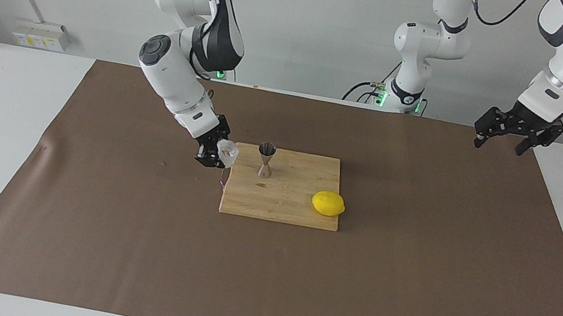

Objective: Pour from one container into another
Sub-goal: 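Lift the white cup with the right gripper over the metal cup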

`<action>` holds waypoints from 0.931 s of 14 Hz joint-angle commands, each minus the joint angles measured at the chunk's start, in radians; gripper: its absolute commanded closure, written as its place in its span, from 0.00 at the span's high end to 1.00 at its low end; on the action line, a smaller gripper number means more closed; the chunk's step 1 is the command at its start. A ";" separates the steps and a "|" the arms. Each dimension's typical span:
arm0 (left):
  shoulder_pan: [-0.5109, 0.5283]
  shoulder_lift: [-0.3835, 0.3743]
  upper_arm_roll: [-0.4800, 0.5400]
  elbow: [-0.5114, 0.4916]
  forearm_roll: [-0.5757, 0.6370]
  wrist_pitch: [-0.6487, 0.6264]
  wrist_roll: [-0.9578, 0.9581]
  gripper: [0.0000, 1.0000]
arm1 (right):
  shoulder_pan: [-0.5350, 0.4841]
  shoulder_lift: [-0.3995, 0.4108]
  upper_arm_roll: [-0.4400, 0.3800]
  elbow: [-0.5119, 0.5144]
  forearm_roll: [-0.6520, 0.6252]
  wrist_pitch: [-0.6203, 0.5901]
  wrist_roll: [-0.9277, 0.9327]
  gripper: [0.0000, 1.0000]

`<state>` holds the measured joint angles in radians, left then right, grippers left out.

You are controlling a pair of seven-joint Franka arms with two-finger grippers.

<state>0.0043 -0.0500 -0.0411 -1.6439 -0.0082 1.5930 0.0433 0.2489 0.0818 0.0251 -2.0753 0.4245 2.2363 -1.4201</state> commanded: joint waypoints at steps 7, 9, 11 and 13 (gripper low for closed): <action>-0.007 -0.013 0.009 -0.011 -0.007 -0.011 0.004 1.00 | 0.039 -0.083 0.006 -0.014 -0.151 -0.066 0.061 0.48; -0.007 -0.013 0.009 -0.011 -0.006 -0.011 0.004 1.00 | 0.062 -0.085 0.006 -0.014 -0.197 -0.064 0.119 0.48; -0.007 -0.013 0.009 -0.011 -0.006 -0.011 0.004 1.00 | 0.086 -0.085 0.006 -0.015 -0.225 -0.055 0.170 0.48; -0.007 -0.011 0.009 -0.011 -0.006 -0.011 0.004 1.00 | 0.105 -0.082 0.006 -0.014 -0.239 -0.047 0.213 0.48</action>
<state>0.0043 -0.0500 -0.0411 -1.6439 -0.0082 1.5930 0.0433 0.3425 0.0206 0.0265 -2.0718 0.2203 2.1795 -1.2624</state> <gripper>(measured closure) 0.000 0.480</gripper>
